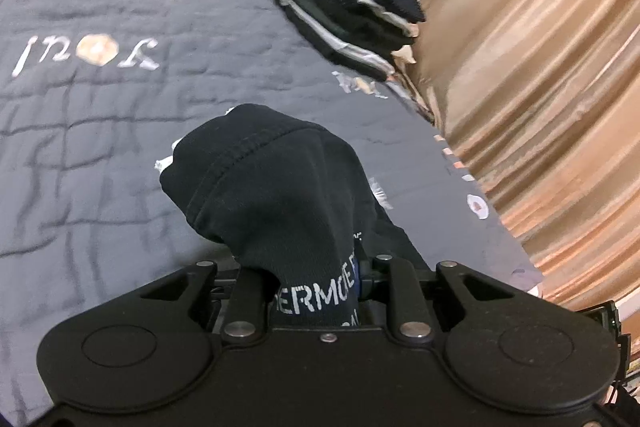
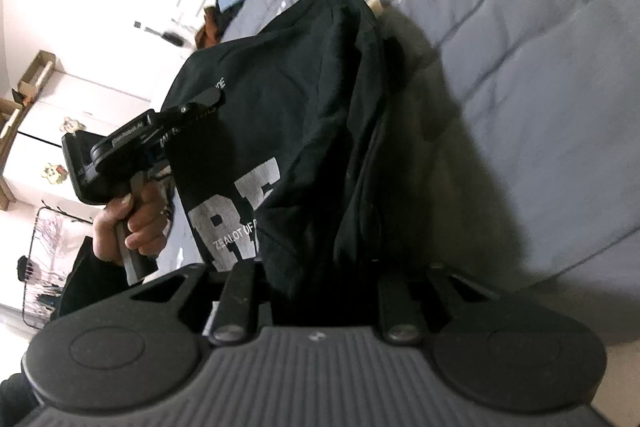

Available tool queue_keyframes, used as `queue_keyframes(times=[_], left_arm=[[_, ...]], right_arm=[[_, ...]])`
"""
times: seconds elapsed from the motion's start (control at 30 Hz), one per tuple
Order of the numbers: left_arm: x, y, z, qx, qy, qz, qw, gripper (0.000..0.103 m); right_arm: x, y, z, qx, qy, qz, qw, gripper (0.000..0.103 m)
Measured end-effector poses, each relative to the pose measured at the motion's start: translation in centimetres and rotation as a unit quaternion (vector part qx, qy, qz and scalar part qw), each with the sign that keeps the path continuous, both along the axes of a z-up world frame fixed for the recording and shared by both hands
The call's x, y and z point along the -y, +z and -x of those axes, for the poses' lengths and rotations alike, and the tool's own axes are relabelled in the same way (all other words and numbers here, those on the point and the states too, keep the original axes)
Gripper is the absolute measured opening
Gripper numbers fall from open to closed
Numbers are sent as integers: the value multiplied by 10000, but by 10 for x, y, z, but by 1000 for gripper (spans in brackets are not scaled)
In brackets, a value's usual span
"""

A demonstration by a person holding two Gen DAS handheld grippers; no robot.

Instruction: Fold clothes

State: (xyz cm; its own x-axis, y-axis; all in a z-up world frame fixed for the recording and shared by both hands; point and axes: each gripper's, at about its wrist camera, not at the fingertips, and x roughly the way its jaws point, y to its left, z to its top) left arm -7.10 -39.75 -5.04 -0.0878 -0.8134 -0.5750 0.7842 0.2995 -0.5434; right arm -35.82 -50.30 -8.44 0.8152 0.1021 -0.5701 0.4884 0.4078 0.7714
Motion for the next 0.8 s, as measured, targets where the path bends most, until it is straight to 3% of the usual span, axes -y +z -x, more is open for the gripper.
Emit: queue_keyframes(times=[0.5, 0.8], left_arm=[[17, 83, 112, 695, -356, 511, 9956, 21], [33, 109, 159, 862, -603, 852, 9908, 21]], right_arm=[[-69, 64, 72, 405, -550, 721, 9951, 20], [-94, 73, 89, 572, -764, 935, 9910, 20]])
